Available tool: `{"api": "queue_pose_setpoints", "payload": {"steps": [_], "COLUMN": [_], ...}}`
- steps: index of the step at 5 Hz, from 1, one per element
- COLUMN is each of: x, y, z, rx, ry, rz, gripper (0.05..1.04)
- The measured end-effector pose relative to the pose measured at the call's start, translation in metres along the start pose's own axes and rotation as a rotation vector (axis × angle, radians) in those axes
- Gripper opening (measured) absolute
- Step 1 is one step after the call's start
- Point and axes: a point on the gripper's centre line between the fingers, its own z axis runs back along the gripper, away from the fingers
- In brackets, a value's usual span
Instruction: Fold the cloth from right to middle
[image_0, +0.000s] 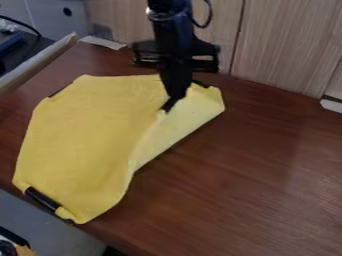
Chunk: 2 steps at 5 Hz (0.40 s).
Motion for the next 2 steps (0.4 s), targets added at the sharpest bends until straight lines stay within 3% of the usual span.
{"api": "queue_pose_setpoints", "payload": {"steps": [2], "x": [0.005], "y": [0.049], "z": [-0.026], "rx": [-0.004], "ry": [0.065], "rz": [0.150], "gripper": [0.055]}}
